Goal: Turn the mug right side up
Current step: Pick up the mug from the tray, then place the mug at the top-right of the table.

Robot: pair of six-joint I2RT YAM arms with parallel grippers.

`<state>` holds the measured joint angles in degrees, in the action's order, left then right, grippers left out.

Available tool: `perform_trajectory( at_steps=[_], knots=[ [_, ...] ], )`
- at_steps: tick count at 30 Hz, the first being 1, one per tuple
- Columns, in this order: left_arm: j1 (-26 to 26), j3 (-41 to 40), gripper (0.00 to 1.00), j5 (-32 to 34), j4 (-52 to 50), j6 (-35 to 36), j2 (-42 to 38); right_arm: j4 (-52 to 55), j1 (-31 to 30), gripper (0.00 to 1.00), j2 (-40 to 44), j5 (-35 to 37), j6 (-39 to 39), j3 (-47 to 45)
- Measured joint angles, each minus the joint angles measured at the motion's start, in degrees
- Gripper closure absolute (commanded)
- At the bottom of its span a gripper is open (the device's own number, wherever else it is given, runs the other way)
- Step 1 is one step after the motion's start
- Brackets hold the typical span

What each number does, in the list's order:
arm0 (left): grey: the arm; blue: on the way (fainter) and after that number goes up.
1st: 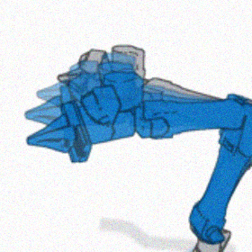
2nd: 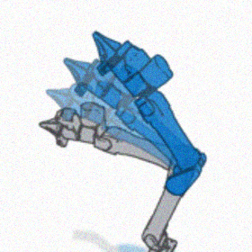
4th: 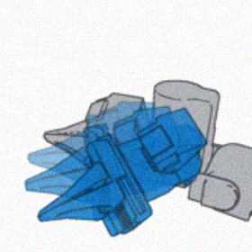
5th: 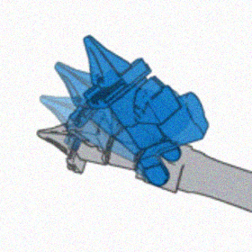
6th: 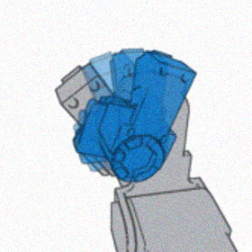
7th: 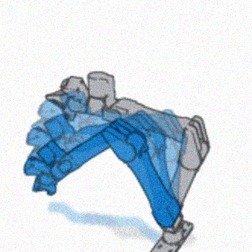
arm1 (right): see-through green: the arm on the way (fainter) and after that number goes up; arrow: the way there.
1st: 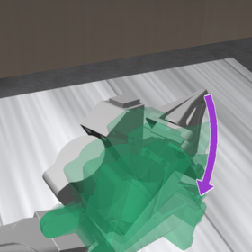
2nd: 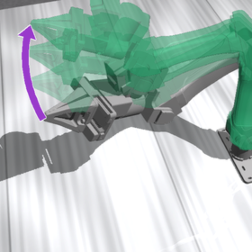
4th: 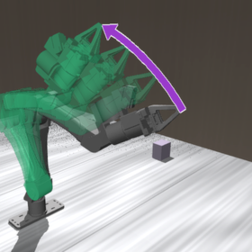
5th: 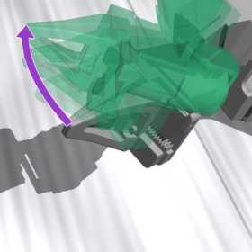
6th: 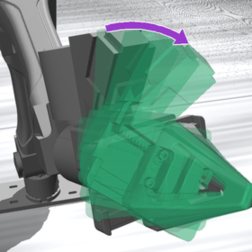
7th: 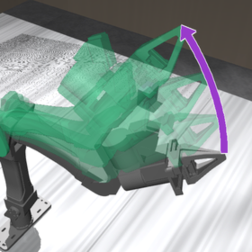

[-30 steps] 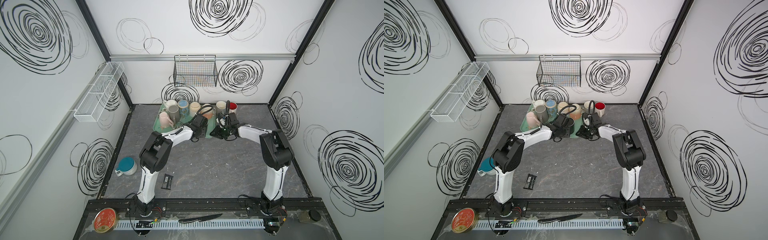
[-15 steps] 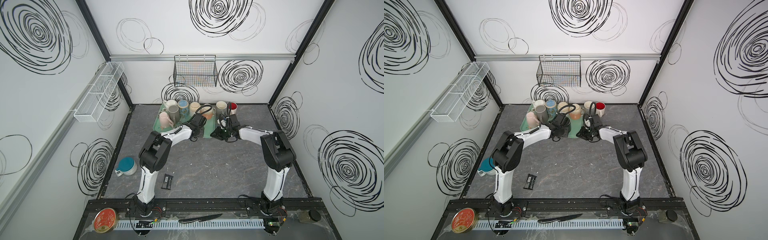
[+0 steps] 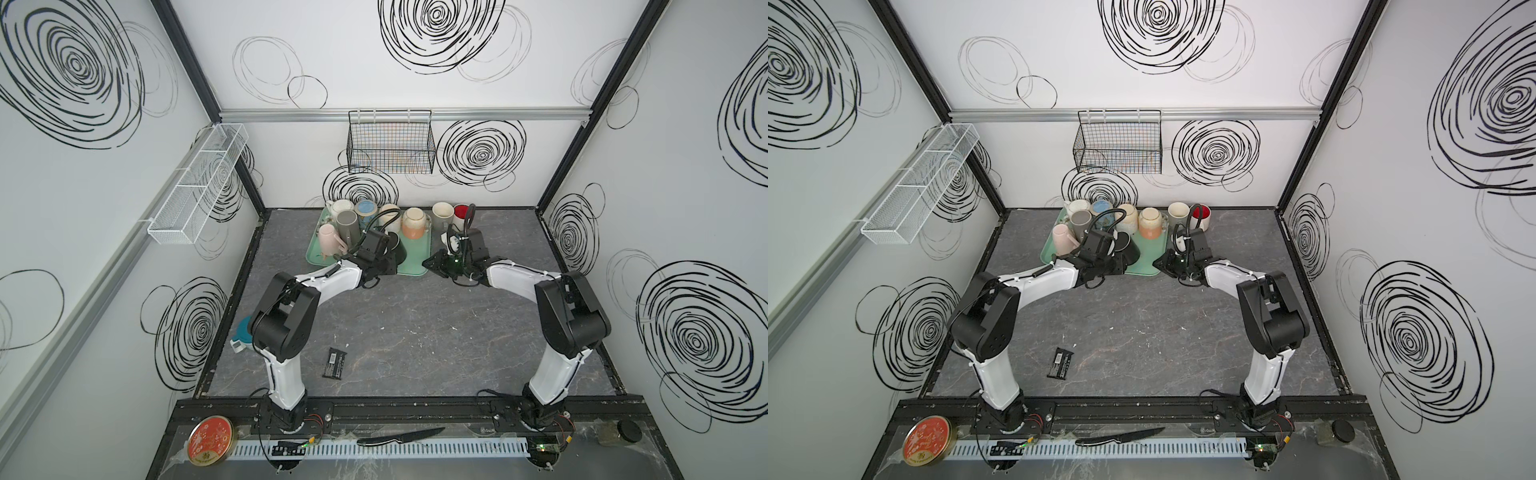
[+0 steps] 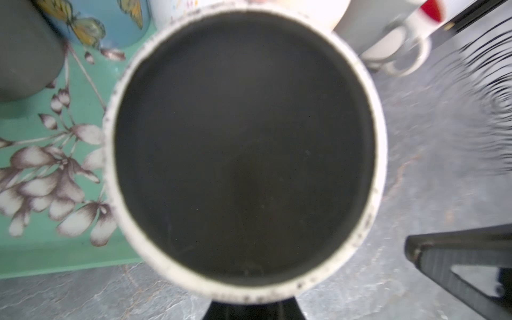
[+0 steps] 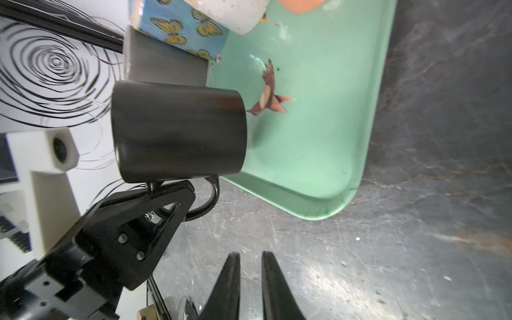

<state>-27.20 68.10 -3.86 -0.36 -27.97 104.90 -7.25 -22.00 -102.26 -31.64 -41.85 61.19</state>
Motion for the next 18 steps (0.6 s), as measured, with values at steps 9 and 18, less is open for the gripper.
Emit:
perform_trajectory(
  at_steps=[9, 18],
  knots=[
    [3.10, -7.91, 1.00, -10.69, 19.61, -9.86, -7.98, -11.13, 0.90, 0.72, 6.12, -3.96, -5.38, -3.15],
    [3.74, -11.45, 1.00, -18.78, 37.99, -21.59, -8.83, -18.73, 0.35, 0.65, 7.39, -10.69, -8.52, -1.84]
  ],
)
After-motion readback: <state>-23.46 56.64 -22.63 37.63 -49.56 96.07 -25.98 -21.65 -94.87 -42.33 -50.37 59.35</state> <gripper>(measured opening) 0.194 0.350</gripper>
